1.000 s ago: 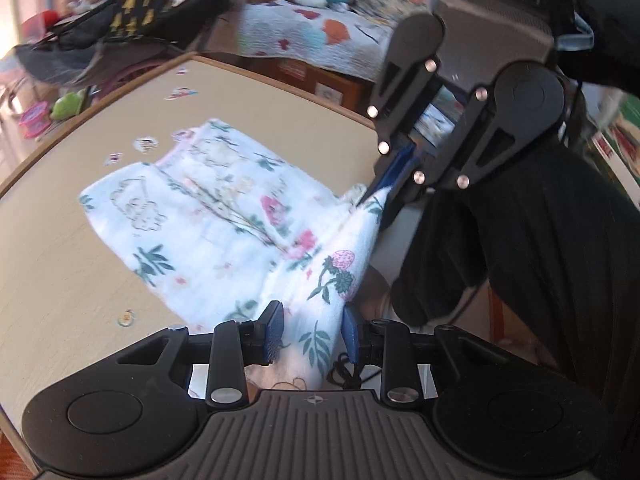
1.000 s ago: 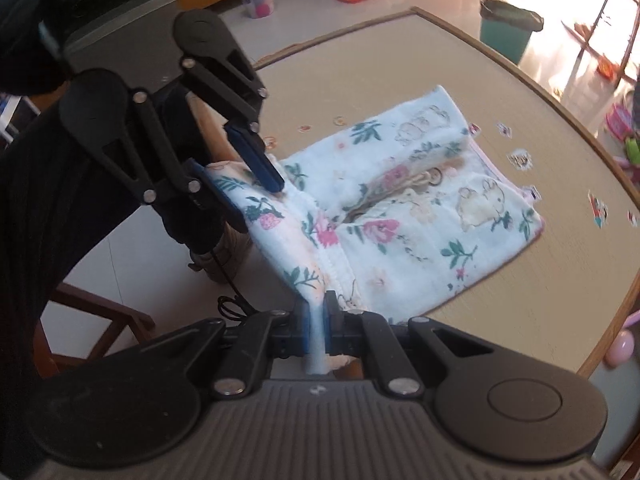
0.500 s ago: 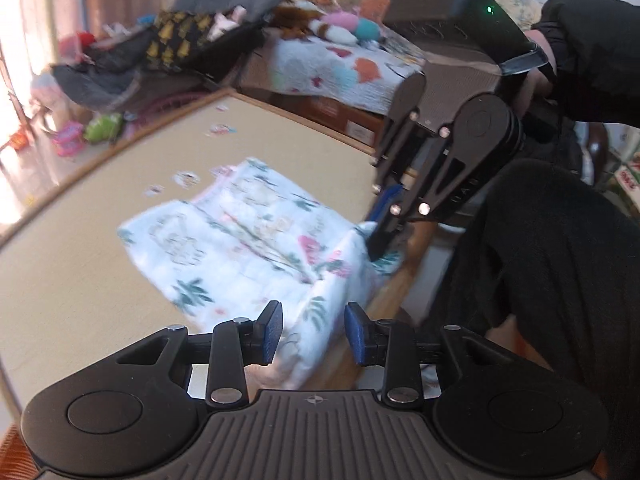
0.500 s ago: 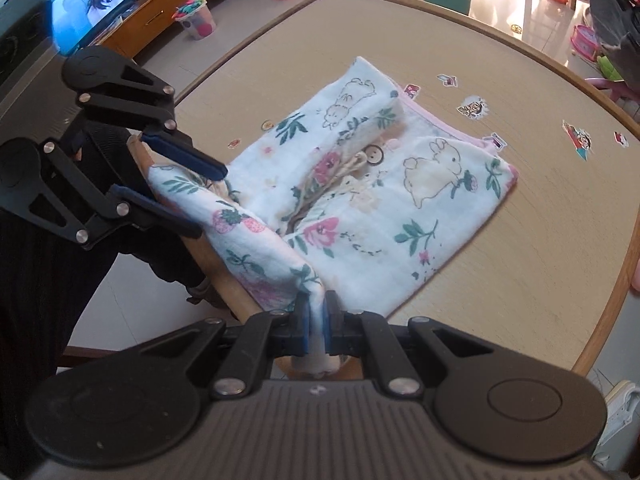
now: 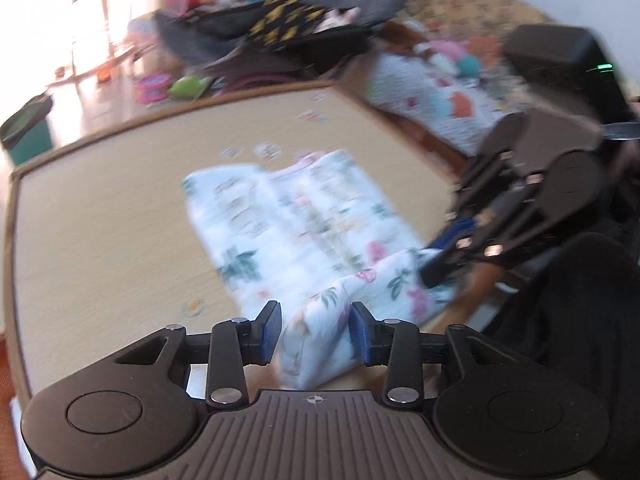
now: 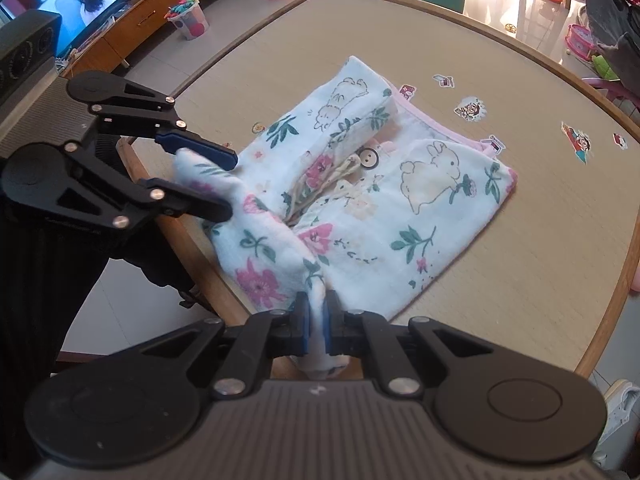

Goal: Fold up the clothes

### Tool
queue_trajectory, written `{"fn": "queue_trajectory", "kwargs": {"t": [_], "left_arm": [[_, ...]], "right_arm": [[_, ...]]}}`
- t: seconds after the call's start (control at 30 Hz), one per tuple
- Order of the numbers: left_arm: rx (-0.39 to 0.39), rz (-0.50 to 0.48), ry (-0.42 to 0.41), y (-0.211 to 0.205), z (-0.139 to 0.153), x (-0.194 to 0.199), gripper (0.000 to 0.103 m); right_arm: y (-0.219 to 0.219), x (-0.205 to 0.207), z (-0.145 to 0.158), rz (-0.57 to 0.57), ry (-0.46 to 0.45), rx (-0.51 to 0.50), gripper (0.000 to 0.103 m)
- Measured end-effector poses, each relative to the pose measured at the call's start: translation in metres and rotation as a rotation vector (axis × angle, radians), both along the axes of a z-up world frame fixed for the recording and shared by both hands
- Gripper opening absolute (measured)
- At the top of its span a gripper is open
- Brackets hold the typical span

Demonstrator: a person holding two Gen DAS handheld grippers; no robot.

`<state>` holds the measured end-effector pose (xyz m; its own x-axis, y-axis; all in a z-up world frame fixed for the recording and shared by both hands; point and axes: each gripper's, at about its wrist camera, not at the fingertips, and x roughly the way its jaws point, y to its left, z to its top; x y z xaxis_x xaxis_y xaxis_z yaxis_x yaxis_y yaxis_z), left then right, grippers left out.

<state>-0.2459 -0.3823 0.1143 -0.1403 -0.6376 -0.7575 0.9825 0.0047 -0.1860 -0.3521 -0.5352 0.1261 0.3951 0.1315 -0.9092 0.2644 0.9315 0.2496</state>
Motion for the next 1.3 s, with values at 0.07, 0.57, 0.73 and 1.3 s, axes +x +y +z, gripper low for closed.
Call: {"fn": "queue_trajectory", "kwargs": {"t": [0.07,0.57,0.73,1.3], "left_arm": [[0.022,0.012,-0.004,-0.002,-0.005,0.000,0.041],[-0.005,0.216,0.132,0.015,-0.015,0.016,0.051],[-0.051,0.379,0.190,0.039,-0.013,0.023,0.051],[-0.172,0.293,0.137,0.050,0.050,-0.020,0.051]], "right_arm": [[0.001,0.000,0.001,-0.011,0.005,-0.002,0.008],[-0.008,-0.025,-0.011,-0.453,-0.004,0.077,0.019],[0.000,-0.022,-0.013,-0.501,-0.004,0.029,0.019],[0.007,-0.020,-0.015,-0.583,0.004,-0.001,0.020]]}}
